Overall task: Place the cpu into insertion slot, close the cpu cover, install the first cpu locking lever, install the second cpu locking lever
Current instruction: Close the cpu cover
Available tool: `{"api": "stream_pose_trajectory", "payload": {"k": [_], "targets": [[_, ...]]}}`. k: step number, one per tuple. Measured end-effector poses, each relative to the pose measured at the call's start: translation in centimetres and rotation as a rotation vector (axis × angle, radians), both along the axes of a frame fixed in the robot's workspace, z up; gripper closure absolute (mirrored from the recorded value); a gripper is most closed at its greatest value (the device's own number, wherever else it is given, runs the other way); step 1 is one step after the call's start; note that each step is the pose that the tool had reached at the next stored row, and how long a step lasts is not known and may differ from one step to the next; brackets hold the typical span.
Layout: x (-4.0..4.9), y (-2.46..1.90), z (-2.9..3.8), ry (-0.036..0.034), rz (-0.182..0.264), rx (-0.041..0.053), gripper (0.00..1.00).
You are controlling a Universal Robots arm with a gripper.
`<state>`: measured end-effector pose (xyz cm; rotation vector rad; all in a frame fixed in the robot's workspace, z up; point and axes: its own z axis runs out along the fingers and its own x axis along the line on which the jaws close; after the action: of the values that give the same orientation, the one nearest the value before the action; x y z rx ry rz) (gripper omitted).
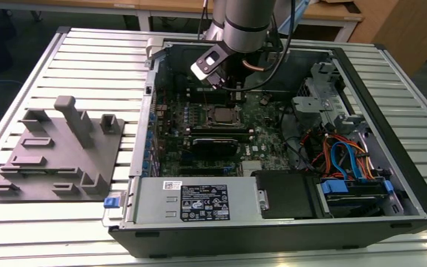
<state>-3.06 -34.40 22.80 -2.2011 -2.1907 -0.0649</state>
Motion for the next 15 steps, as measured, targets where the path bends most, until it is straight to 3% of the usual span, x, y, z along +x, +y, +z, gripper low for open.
{"api": "stream_pose_trajectory", "payload": {"k": [5,15], "targets": [[-0.05,0.00,-0.01,0.0000,0.000,0.0001,0.89],[-1.90,0.00,-1.12,-0.0001,0.030,0.0016,0.89]]}}
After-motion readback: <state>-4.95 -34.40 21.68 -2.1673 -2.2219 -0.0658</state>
